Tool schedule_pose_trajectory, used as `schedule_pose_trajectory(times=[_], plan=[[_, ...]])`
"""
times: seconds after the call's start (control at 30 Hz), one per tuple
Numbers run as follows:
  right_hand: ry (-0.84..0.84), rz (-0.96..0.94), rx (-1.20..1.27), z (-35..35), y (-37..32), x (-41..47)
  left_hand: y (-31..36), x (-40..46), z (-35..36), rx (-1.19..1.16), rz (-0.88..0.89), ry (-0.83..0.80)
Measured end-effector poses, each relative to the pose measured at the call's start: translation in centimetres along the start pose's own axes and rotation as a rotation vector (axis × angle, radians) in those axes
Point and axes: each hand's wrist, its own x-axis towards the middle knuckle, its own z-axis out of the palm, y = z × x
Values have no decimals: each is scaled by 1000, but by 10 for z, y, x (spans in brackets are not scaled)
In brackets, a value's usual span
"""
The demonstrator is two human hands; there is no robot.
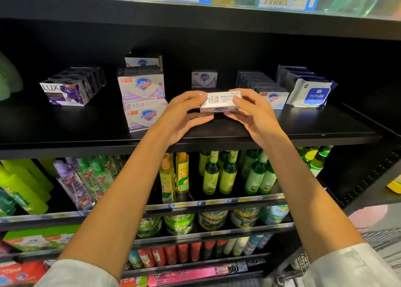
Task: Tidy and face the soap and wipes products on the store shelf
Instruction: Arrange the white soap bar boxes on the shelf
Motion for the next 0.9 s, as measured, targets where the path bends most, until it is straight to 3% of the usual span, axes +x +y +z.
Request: schedule_pose_trajectory(times=[0.53, 0.9], plan=[[41, 32, -89, 7, -3, 0, -1, -1, -2, 81, 37, 2], [72, -15, -141, 3, 0, 1, -1, 2, 0, -21, -5, 32]])
